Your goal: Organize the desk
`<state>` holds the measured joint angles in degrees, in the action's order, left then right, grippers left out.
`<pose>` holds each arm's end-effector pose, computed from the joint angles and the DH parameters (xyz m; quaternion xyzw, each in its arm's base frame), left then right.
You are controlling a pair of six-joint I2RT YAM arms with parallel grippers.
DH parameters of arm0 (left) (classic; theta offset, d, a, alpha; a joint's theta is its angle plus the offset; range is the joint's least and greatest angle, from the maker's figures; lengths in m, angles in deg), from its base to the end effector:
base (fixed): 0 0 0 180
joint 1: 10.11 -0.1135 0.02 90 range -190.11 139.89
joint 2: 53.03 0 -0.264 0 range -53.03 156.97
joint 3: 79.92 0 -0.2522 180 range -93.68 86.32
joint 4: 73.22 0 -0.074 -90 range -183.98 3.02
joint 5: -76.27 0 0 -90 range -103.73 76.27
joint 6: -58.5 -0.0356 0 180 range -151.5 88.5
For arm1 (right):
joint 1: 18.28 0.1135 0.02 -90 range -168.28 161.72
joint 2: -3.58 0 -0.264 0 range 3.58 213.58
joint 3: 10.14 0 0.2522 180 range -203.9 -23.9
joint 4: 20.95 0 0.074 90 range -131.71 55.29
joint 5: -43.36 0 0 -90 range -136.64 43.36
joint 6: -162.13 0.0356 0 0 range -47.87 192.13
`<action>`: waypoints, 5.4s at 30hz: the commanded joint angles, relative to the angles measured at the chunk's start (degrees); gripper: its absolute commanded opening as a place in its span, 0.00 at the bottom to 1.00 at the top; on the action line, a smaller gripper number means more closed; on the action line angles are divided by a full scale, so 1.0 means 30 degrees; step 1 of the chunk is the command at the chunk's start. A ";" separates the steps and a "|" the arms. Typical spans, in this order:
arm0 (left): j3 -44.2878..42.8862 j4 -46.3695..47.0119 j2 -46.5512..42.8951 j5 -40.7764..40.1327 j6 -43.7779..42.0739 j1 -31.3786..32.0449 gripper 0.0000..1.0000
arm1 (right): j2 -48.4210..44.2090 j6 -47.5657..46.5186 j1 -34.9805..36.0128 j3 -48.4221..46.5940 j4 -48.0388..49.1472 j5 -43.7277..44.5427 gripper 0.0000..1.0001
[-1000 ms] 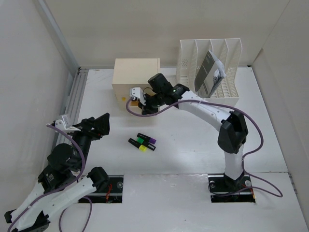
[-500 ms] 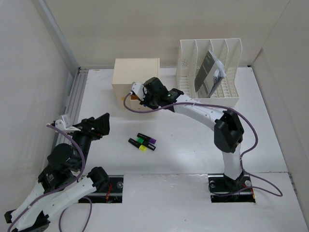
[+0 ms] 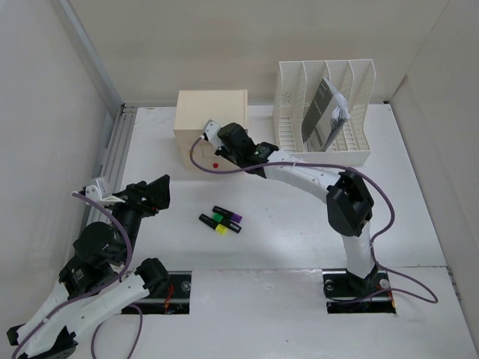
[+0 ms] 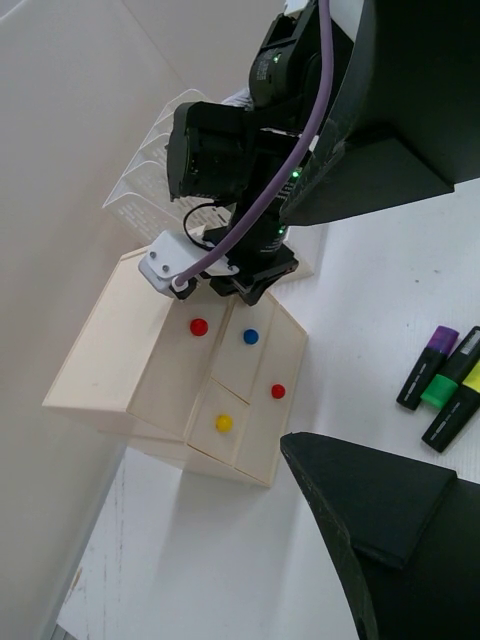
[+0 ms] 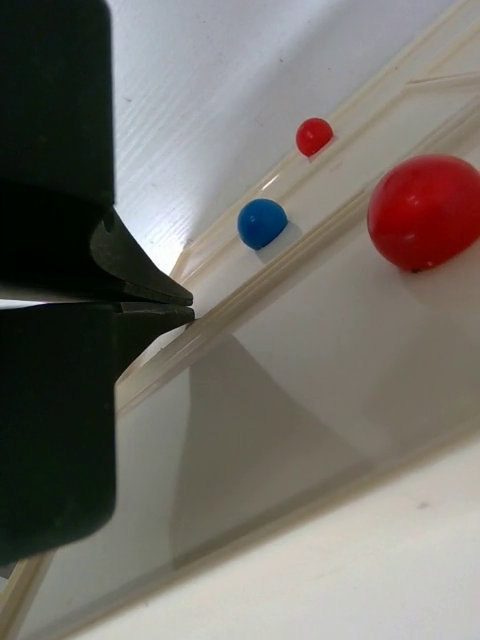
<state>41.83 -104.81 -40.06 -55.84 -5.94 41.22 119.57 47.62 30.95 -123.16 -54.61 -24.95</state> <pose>0.0422 -0.0146 0.3757 -0.1468 0.6250 -0.2824 0.7128 0.3192 0.3500 0.2738 -0.4589 0.7527 -0.0698 0.4668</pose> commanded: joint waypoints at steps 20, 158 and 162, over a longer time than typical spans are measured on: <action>0.2958 0.2068 0.6389 0.0530 0.9545 -0.0116 0.77 | -1.0618 -0.1854 -0.1374 0.5547 0.2034 -0.4503 0.99; 0.4605 2.7504 2.9924 0.9583 1.3569 -0.9991 0.10 | -1.6864 0.4245 -0.9380 0.8918 0.3528 -1.7045 0.20; 0.5160 2.7504 2.9721 0.9583 1.3569 -0.9991 0.09 | -1.6864 0.4245 -0.9380 0.8918 0.3528 -1.7045 0.20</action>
<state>57.39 -21.97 51.72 -23.14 36.22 11.95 70.50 59.92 3.10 -96.15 -47.05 -76.40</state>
